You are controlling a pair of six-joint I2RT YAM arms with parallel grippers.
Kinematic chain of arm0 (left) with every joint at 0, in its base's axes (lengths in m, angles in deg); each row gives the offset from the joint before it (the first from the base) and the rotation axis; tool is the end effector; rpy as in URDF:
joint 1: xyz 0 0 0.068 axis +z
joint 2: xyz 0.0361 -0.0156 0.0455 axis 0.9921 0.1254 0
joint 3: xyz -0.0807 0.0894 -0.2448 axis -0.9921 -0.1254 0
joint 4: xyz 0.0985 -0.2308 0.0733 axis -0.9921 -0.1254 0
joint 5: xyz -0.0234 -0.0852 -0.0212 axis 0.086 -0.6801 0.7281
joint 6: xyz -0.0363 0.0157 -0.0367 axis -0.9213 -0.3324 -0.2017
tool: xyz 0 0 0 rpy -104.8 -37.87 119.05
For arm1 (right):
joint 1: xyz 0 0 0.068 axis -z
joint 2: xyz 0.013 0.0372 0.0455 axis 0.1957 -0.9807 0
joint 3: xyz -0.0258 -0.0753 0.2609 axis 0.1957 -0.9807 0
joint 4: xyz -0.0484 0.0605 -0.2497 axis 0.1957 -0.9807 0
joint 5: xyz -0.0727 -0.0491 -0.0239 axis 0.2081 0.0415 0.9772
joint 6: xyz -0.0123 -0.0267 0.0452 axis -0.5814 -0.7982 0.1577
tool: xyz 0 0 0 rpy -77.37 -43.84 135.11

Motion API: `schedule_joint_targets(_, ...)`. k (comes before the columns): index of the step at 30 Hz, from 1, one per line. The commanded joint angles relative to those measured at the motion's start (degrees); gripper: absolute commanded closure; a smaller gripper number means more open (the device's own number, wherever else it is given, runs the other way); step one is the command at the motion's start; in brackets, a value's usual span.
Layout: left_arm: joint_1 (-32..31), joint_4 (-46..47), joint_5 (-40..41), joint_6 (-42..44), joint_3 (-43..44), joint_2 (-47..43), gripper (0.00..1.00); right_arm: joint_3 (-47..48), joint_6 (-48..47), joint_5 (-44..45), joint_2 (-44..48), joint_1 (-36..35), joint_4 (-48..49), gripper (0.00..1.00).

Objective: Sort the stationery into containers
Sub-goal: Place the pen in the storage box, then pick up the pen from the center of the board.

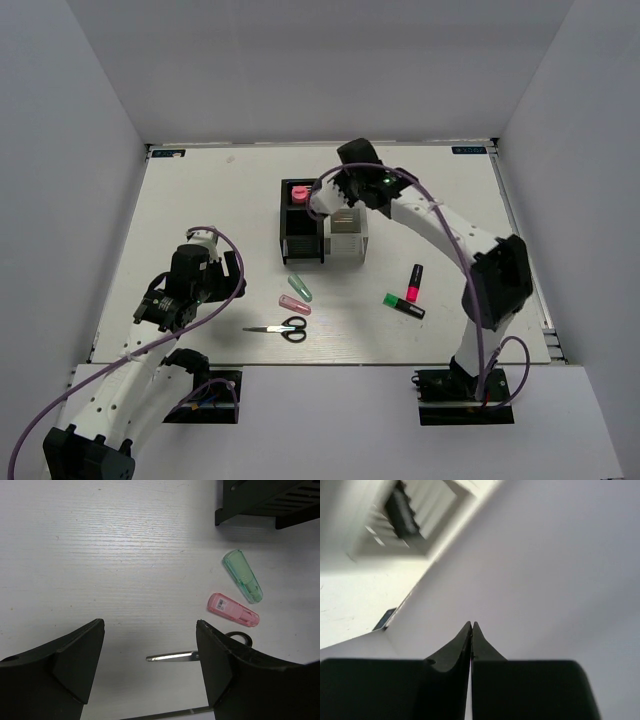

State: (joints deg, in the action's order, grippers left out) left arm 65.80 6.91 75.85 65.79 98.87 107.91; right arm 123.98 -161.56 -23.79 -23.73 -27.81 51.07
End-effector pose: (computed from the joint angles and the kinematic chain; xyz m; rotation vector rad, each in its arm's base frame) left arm 0.1384 -0.0405 0.2393 -0.1090 2.3748 -0.2596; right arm 0.3344 0.2575 0.3072 -2.2851 0.8642 -0.9500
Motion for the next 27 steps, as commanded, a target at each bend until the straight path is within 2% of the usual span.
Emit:
schedule_joint_targets(1,0.29,-0.07,-0.24,-0.23,-0.4,-0.87,0.16,-1.79,14.19,3.67,10.84,0.33,9.83,1.0)
schedule_joint_targets(2,0.29,0.11,-0.32,-0.06,-0.32,-0.96,0.17,-2.5,25.1,4.38,12.19,0.33,9.53,1.0)
schedule_joint_targets(3,0.29,0.11,-0.85,-0.06,-0.31,-1.05,0.19,-1.55,29.22,2.3,13.33,1.38,6.65,1.0)
schedule_joint_targets(4,0.29,0.37,-1.55,-0.06,-0.4,-1.14,0.24,1.77,38.04,-3.81,15.26,2.26,-12.43,1.0)
schedule_joint_targets(5,0.21,0.72,-2.08,0.12,-0.49,-1.31,0.39,4.93,41.18,-11.61,16.49,4.09,-18.8,0.94)
schedule_joint_targets(6,0.21,1.16,-2.87,0.38,-0.66,-1.23,0.55,5.23,44.78,-15.08,17.11,5.85,-33.83,0.81)
schedule_joint_targets(7,0.29,1.43,-4.53,0.64,-0.84,-1.4,0.75,2.1,44.2,-26.6,18.95,6.56,-38.94,0.74)
schedule_joint_targets(8,0.12,1.78,-6.11,1.43,-0.58,-1.32,1.0,-0.63,40.72,-29.59,21.58,7.88,-42.73,0.73)
schedule_joint_targets(9,0.21,1.78,-7.26,1.87,-0.75,-1.32,1.0,-4.05,37.81,-31.71,25.34,8.76,-46.6,0.73)
schedule_joint_targets(10,0.29,2.39,-11.18,2.14,-1.19,-1.23,1.0,-14.79,36.04,-32.95,27.04,9.38,-46.81,0.71)
schedule_joint_targets(11,0.29,2.83,-12.35,2.49,-1.28,-1.49,1.0,-17.94,34.72,-36.27,28.97,9.82,-46.29,0.68)
schedule_joint_targets(12,0.21,3.62,-13.15,2.84,-1.37,-1.32,0.94,-20.58,32.01,-36.48,32.99,10.87,-44.55,0.62)
schedule_joint_targets(13,0.21,3.54,-13.94,2.93,-1.54,-1.32,0.78,-25.13,31.63,-35.96,33.38,11.23,-44.18,0.44)
schedule_joint_targets(14,0.29,3.45,-14.56,2.84,-1.54,-0.88,0.59,-27.36,31.37,-36.04,33.64,11.49,-44.18,0.1)
schedule_joint_targets(15,0.21,3.19,-14.48,2.93,-1.63,-0.53,0.37,-27.64,30.67,-36.82,32.17,11.84,-46.44,0.1)
schedule_joint_targets(17,0.3,2.84,-14.12,3.02,-1.28,0.26,0.26,-28.51,27.86,-37.7,29.79,13.51,-48.3,0.1)
schedule_joint_targets(18,0.29,2.66,-14.12,3.02,-1.11,0.27,0.24,-29.13,26.98,-38.66,28.82,14.39,-47.87,0.1)
schedule_joint_targets(19,0.29,2.66,-13.95,3.02,-1.11,0.44,0.23,-30.18,20.62,-39.02,29.16,15.0,-47.26,0.15)
schedule_joint_targets(20,0.21,2.57,-13.95,2.93,-1.19,0.53,0.23,-35.41,18.56,-39.11,29.51,15.36,-45.69,0.28)
schedule_joint_targets(21,0.21,2.48,-14.56,2.93,-1.11,0.53,0.23,-37.9,15.92,-39.64,30.3,16.23,-38.97,0.3)
schedule_joint_targets(22,0.29,2.4,-13.61,3.02,-1.11,0.62,0.23,-40.27,7.89,-39.55,32.74,17.28,-36.47,0.34)
schedule_joint_targets(23,0.29,2.31,-13.42,3.11,-1.02,0.7,0.23,-42.99,6.59,-39.38,32.42,17.64,-33.14,0.43)
schedule_joint_targets(25,0.21,2.13,-13.33,3.02,-1.02,1.14,0.23,-42.06,4.23,-40.6,28.84,18.26,-31.26,0.52)
schedule_joint_targets(27,0.29,1.96,-13.51,3.19,-0.84,1.41,0.23,-42.76,-0.07,-41.22,27.24,19.93,-26.97,0.53)
